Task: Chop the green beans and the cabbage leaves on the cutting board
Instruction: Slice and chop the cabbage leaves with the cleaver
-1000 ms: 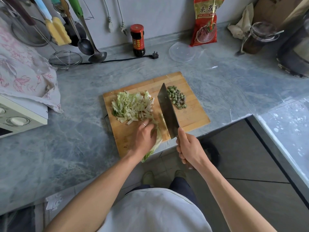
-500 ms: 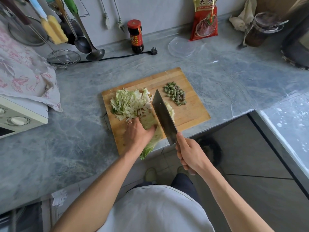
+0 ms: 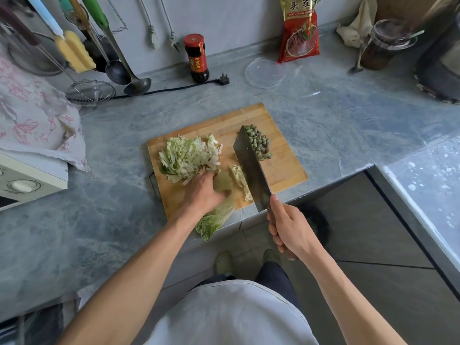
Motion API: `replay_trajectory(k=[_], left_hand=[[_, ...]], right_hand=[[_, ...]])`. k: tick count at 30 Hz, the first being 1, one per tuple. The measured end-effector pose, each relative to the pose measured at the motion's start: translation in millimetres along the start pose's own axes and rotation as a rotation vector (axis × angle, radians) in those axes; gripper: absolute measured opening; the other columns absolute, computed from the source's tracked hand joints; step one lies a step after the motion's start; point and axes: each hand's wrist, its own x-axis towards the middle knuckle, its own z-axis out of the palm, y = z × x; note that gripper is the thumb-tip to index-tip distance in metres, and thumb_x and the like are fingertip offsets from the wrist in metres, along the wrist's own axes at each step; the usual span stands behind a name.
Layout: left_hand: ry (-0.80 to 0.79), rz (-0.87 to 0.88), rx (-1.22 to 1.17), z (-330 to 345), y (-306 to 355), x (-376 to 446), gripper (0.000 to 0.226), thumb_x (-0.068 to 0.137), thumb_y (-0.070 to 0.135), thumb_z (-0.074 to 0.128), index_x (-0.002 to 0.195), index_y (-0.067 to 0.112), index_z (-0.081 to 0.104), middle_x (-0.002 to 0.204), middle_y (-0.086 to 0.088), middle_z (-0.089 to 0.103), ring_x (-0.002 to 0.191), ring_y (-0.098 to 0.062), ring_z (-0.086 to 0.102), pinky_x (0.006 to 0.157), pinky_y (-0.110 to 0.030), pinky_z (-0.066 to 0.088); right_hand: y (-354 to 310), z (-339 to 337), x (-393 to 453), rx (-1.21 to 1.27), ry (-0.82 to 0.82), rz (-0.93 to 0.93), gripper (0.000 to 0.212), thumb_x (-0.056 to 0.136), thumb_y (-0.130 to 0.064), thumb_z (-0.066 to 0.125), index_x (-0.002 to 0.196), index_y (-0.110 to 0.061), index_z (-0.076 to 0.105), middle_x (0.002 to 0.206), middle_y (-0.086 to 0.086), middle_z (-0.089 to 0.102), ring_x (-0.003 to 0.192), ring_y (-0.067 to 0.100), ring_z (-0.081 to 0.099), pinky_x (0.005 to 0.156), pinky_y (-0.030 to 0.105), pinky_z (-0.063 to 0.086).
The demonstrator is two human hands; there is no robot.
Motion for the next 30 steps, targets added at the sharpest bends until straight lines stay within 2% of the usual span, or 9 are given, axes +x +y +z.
replay_trajectory(k=[2, 4, 6, 9, 13, 15, 17, 23, 30], left_hand=[[0.079, 0.087, 0.084, -8.8, 4.6, 3.4, 0.068, 0.082, 0.049, 0.072, 0.137, 0.015, 0.053, 0.131, -0.006, 0.054, 0.117, -0.025, 0.054, 0.096, -0.040, 0.051], [0.102, 0.232, 0.175, -16.9, 16.1, 8.0, 0.055, 0.089, 0.034, 0.069, 0.138, 0.016, 0.052, 0.136, -0.006, 0.052, 0.119, -0.025, 0.054, 0.089, -0.031, 0.050], [0.027, 0.389, 0.262, -21.9, 30.7, 18.6, 0.048, 0.090, 0.016, 0.068, 0.136, 0.018, 0.055, 0.140, -0.004, 0.051, 0.118, -0.022, 0.057, 0.083, -0.023, 0.049], [-0.152, 0.562, 0.514, -22.9, 53.7, 44.0, 0.060, 0.084, -0.004, 0.062, 0.138, 0.021, 0.054, 0.147, -0.006, 0.045, 0.127, -0.024, 0.052, 0.092, -0.028, 0.052], [-0.360, 0.736, 0.921, -19.3, 80.3, 66.3, 0.071, 0.084, 0.003, 0.066, 0.147, 0.028, 0.044, 0.140, -0.007, 0.053, 0.104, -0.019, 0.060, 0.069, -0.026, 0.054], [-0.421, 0.786, 1.018, -18.3, 88.2, 70.4, 0.068, 0.086, 0.008, 0.068, 0.147, 0.026, 0.043, 0.132, -0.006, 0.058, 0.101, -0.019, 0.059, 0.078, -0.032, 0.057], [-0.452, 0.842, 1.072, -19.8, 92.5, 74.6, 0.062, 0.088, 0.009, 0.068, 0.144, 0.023, 0.047, 0.132, -0.008, 0.058, 0.112, -0.025, 0.059, 0.090, -0.038, 0.055], [-0.509, 0.880, 0.992, -26.5, 83.4, 83.3, 0.049, 0.087, 0.013, 0.070, 0.134, 0.018, 0.056, 0.120, -0.007, 0.063, 0.104, -0.026, 0.064, 0.084, -0.039, 0.056], [-0.326, 0.578, 0.499, -43.5, 60.2, 87.5, 0.041, 0.090, 0.011, 0.068, 0.130, 0.014, 0.059, 0.121, -0.006, 0.059, 0.082, -0.020, 0.066, 0.071, -0.035, 0.059]], right_hand=[[-1.6, -6.4, -0.3, 0.009, 0.020, 0.000, 0.066, 0.101, -0.063, 0.028, 0.065, -0.010, 0.048, 0.049, 0.003, 0.048, 0.042, 0.021, 0.045, 0.048, 0.036, 0.043], [-2.7, -13.8, 0.0, 0.010, 0.047, 0.003, 0.066, 0.101, -0.062, 0.027, 0.066, -0.011, 0.049, 0.048, 0.002, 0.049, 0.040, 0.021, 0.046, 0.043, 0.032, 0.041], [-3.7, -19.2, 0.8, 0.005, 0.075, 0.010, 0.066, 0.102, -0.062, 0.025, 0.068, -0.010, 0.049, 0.047, 0.001, 0.049, 0.039, 0.020, 0.047, 0.038, 0.025, 0.038], [-3.2, -22.9, 2.1, 0.009, 0.099, 0.010, 0.066, 0.102, -0.061, 0.024, 0.069, -0.010, 0.049, 0.046, 0.000, 0.050, 0.040, 0.019, 0.048, 0.038, 0.024, 0.039], [2.2, -23.8, 1.5, 0.083, 0.109, 0.036, 0.064, 0.101, -0.063, 0.027, 0.071, -0.011, 0.048, 0.051, 0.002, 0.049, 0.042, 0.019, 0.046, 0.044, 0.031, 0.041], [4.6, -22.4, 1.6, 0.101, 0.115, 0.037, 0.064, 0.100, -0.064, 0.027, 0.072, -0.011, 0.048, 0.052, 0.002, 0.050, 0.044, 0.020, 0.047, 0.048, 0.034, 0.044], [6.6, -20.4, 2.4, 0.110, 0.126, 0.036, 0.064, 0.100, -0.063, 0.026, 0.072, -0.011, 0.049, 0.050, 0.000, 0.050, 0.044, 0.019, 0.047, 0.050, 0.034, 0.046], [7.8, -15.2, 6.7, 0.142, 0.121, 0.085, 0.065, 0.099, -0.066, 0.027, 0.074, -0.011, 0.051, 0.049, 0.000, 0.050, 0.045, 0.021, 0.048, 0.051, 0.035, 0.046], [1.3, -11.9, 12.7, 0.111, 0.092, 0.066, 0.065, 0.101, -0.063, 0.026, 0.070, -0.011, 0.051, 0.049, 0.001, 0.053, 0.044, 0.020, 0.050, 0.054, 0.037, 0.048]])
